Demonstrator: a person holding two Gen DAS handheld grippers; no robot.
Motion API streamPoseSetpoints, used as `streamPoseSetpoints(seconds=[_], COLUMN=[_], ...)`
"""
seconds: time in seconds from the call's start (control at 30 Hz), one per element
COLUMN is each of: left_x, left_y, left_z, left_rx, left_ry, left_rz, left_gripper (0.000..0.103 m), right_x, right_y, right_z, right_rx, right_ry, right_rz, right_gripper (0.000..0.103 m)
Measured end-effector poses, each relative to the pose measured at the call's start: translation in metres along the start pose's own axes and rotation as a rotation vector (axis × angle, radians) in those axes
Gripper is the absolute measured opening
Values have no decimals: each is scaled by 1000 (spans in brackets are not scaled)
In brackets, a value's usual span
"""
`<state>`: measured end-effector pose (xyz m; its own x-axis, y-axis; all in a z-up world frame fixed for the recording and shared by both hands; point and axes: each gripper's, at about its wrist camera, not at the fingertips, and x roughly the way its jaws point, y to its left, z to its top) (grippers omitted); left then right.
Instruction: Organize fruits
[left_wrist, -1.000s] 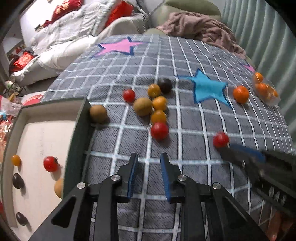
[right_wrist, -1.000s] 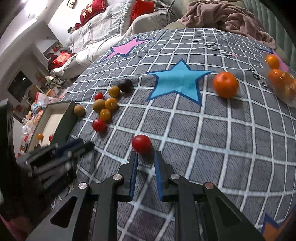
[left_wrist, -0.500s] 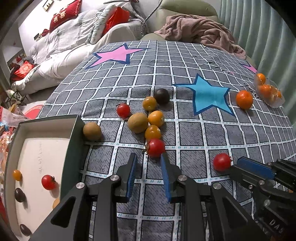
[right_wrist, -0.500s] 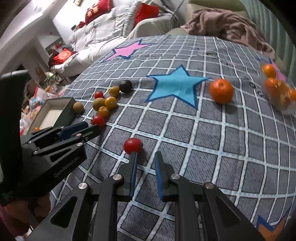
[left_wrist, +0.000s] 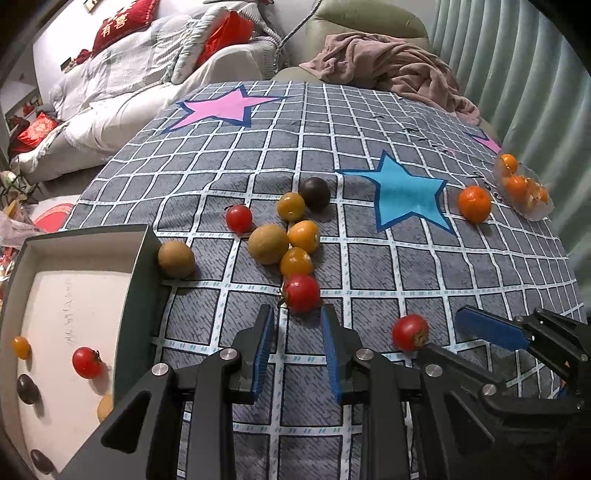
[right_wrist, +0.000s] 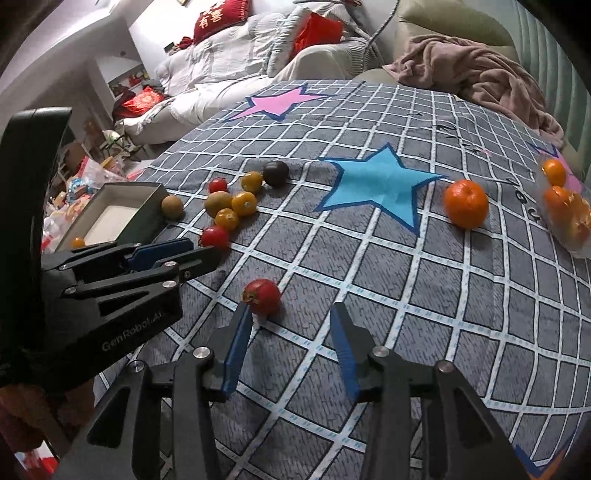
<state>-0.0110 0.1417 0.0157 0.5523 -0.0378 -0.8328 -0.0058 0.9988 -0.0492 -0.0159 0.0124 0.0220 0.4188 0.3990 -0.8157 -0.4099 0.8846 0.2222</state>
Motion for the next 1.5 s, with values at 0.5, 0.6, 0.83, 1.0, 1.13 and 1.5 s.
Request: streamPoseSetpoints(seconds=[0.5,0.6,0.83,1.0,1.13,1.5], left_x=[4,16,13,6,-5,-44], left_y=[-3,-3,0,3,7,20], left_z=[9,10,10,-1,-11,-33], left_rx=[7,-1,-12,-15,-20,-20], left_ry=[-33,20,0,9,17,37], left_rz=[47,51,27,-3,-14,17], left_gripper=[80,60,25,25,25,25], right_x=[9,15,10,-3,-13,-33], right_y=[16,23,15,0,-4,11], right_z=[-2,0,-2,-10,-15,-27], right_rx=[-84,-121,-64,17,58,106], right_ry=[0,-15,-11,5,10,32], right_rz=[-17,-42,-16,-6,1,30], right_gripper=[57,47,23,23,24,24])
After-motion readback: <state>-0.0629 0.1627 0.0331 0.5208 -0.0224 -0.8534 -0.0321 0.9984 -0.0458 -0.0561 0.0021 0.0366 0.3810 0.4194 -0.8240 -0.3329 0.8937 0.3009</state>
